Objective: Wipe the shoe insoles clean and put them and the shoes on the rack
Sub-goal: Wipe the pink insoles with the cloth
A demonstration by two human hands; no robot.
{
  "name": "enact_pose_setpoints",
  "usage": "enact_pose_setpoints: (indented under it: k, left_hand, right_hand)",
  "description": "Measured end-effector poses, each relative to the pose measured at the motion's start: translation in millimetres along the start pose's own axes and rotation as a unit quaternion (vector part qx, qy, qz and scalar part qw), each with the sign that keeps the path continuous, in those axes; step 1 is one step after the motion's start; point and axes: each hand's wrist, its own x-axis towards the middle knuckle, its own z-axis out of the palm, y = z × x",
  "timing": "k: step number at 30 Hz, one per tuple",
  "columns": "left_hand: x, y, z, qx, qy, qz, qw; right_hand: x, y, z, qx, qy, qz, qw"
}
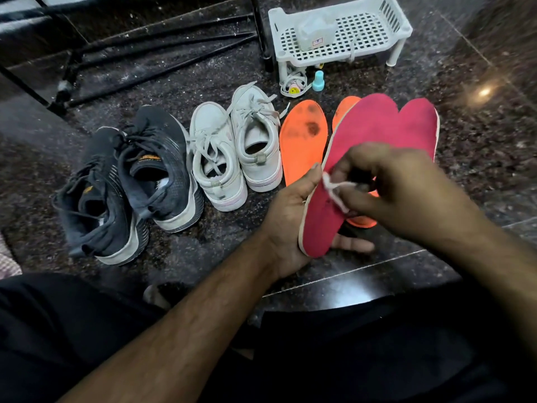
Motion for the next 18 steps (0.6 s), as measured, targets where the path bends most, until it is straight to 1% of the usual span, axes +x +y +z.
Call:
enact_pose_setpoints:
  k: [1,2,3,5,7,8,9,10,11,13,15,16,17,18]
  left_hand:
    - [0,-1,2,0.008,0.000,0.006,1.000]
    - [1,-2,2,0.007,0.001,0.014,1.000]
    - [0,-2,5,-0.002,0.002,0.021,1.000]
    - [0,-3,5,-0.033,0.011,0.026,0.999]
    - [-1,-1,1,-0.053,0.008,0.014,0.998]
    - [-1,-1,-1,-0.053,0.010,0.006,0.999]
    - [-1,0,-1,-0.054,0.010,0.000,0.998]
    - [0,-1,-2,-0.049,0.010,0.000,0.999]
    - [0,-1,1,-0.035,0.011,-0.001,0.999]
    - [1,-3,6,0.010,0.015,0.003,1.000]
    - [1,-4,6,0.032,0.022,0.007,0.999]
    - [1,-4,6,0.033,0.029,0.009,0.999]
    - [0,-4,6,0.037,0.034,0.011,0.999]
    - [0,-4,5,0.043,0.037,0.015,0.998]
  right_hand:
    - [2,6,-5,-0.030,0.028,0.016,0.999]
    - [3,9,-7,-0.052,0.036,0.026,0.998]
    - [3,9,-7,-0.058,0.019,0.024,0.998]
    - [-3,-2,0,-0.018,-0.071,-0.004,0.997]
    - [-10,-17,10,0.009,-0.165,-0.051,0.985]
    - [-12,-22,12,0.007,-0.189,-0.072,0.979]
    - [-12,-22,11,0.010,-0.195,-0.078,0.978]
    - [-10,-18,8,0.017,-0.183,-0.066,0.981]
    - [-8,-10,3,0.023,-0.153,-0.043,0.987]
    - [-2,7,-9,-0.010,-0.057,0.000,0.998]
    - [2,19,-16,-0.068,0.026,0.038,0.997]
    - [2,19,-16,-0.083,0.047,0.053,0.994]
    - [2,17,-15,-0.085,0.044,0.056,0.994]
    - [0,12,-12,-0.073,0.017,0.043,0.996]
